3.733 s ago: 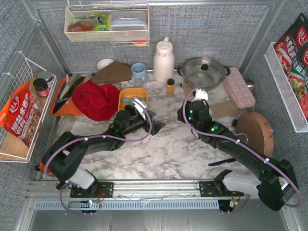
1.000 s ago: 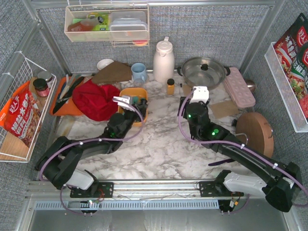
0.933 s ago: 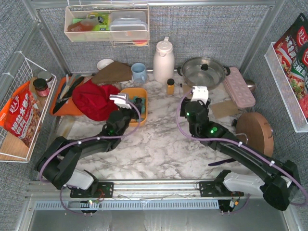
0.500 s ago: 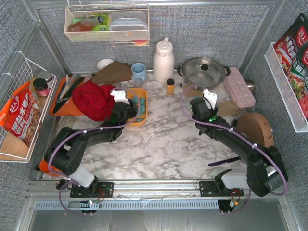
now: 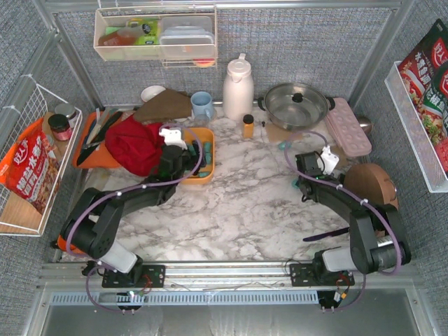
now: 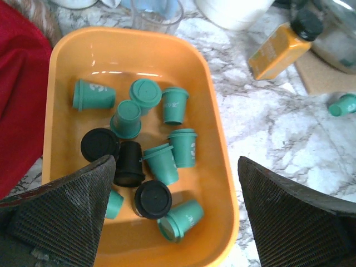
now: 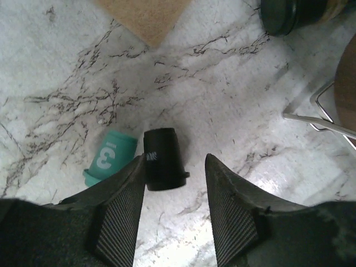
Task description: Mix the coffee capsules in the storage basket
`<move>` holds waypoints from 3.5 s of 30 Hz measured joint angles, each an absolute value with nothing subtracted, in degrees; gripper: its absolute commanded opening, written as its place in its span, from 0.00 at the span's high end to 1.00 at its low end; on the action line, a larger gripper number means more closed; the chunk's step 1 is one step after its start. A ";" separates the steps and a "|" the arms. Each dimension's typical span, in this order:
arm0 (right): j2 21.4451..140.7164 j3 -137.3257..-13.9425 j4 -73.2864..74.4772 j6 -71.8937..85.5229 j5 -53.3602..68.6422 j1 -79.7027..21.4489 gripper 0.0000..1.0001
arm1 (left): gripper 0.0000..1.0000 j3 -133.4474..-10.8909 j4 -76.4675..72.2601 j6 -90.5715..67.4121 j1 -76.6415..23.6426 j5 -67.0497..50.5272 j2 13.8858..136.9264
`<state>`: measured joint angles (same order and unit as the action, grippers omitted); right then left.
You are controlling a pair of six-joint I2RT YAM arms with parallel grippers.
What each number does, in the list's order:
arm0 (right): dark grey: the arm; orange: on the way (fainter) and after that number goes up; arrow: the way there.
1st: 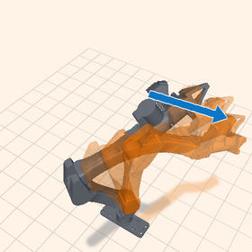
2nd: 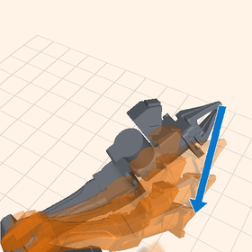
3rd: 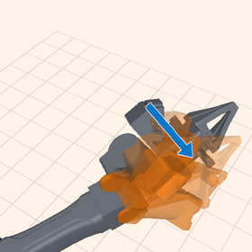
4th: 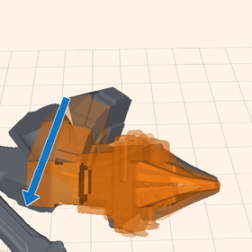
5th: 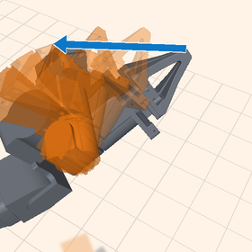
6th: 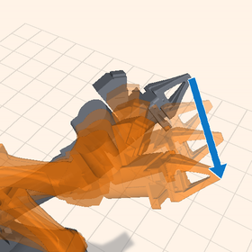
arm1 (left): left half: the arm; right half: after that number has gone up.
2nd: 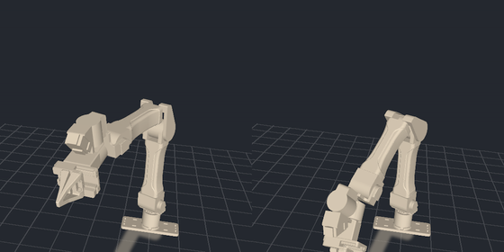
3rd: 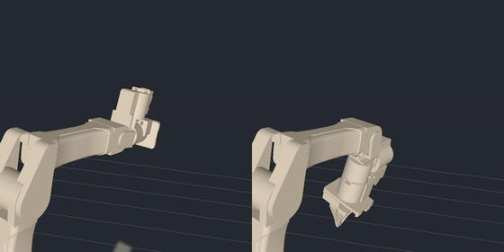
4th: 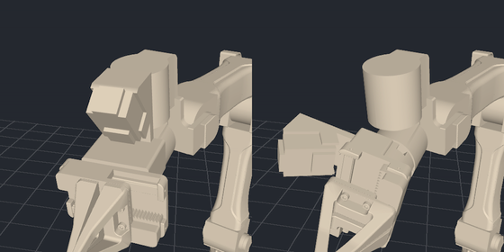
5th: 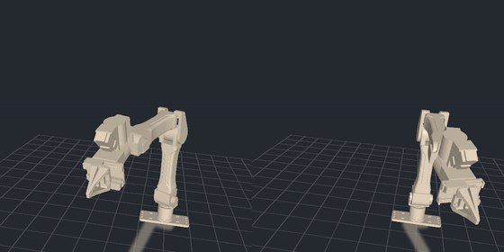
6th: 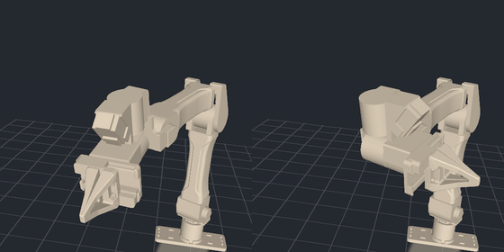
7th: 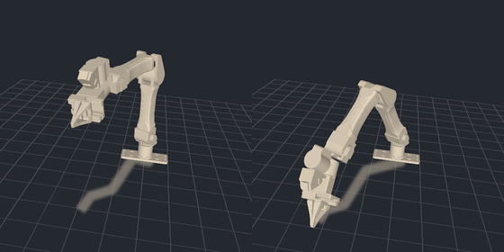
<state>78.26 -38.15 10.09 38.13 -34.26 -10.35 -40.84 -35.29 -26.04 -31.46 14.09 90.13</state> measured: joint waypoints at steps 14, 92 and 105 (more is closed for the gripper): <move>83.07 -38.15 7.51 43.77 -26.06 -5.65 0.51 | 0.01 -36.40 -34.46 -24.23 -31.46 9.65 79.77; 80.99 -62.30 24.21 -0.14 21.45 -38.28 0.75 | 0.32 -18.52 -75.96 42.24 -50.54 -25.28 88.05; 80.62 -62.78 26.22 -1.41 22.00 -38.46 0.67 | 0.63 -18.31 -73.36 47.00 -51.64 -22.83 88.07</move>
<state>80.62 -62.78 26.22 -1.41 22.00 -38.46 -18.31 -73.36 47.00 -51.64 -22.83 88.07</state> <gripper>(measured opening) 0.433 0.418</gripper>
